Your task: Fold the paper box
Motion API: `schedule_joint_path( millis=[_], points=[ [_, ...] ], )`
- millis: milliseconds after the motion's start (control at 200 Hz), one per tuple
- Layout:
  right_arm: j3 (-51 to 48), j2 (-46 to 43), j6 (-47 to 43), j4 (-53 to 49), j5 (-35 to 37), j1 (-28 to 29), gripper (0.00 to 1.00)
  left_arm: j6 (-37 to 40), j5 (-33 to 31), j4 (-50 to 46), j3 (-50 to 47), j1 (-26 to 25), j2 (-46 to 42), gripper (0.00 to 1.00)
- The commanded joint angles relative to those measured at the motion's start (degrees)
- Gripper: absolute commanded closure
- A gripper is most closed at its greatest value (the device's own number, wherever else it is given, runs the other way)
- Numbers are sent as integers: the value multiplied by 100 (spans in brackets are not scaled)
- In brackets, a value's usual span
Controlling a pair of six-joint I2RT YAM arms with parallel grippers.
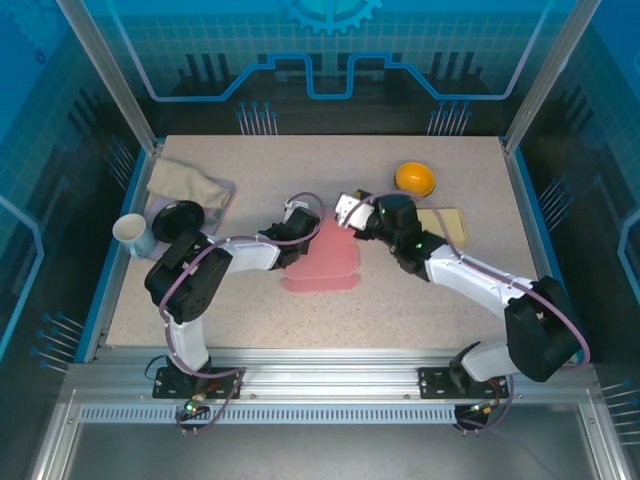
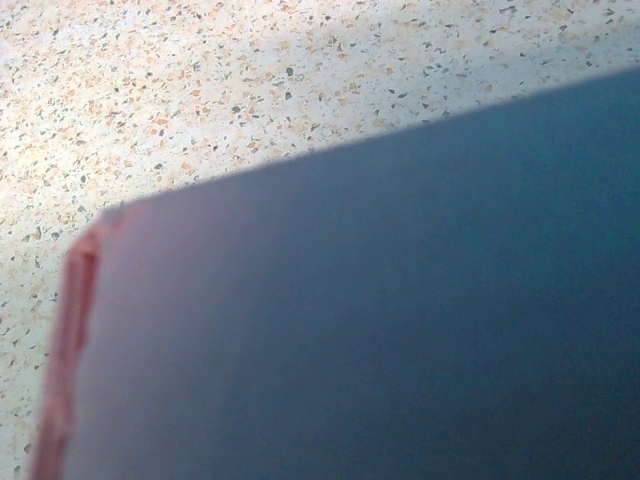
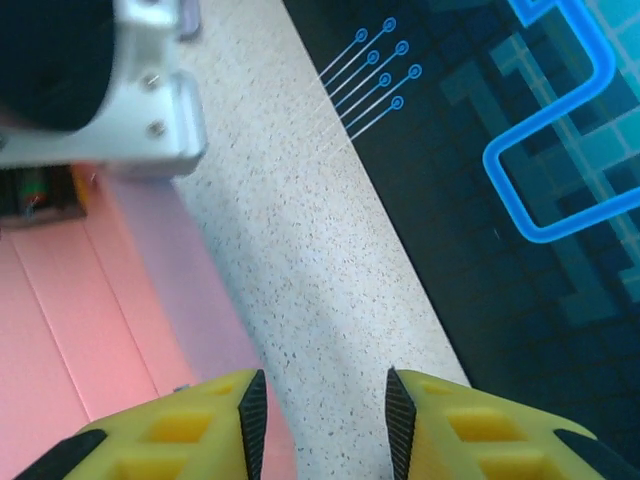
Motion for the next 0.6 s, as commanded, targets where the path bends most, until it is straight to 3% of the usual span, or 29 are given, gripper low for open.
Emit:
schedule_joint_path(
  millis=[0,165,595],
  points=[
    [758,186,1824,-1277,-885,-561,65,105,24,249,-153,43,77,80],
    [1181,871,2160,-1414,-892,-701,64,201,176,571,-327,47,6,80],
    [1925,2047,2331,-2099,-1928,-701,63,858,877,1232,-440,46,33,81]
  ],
)
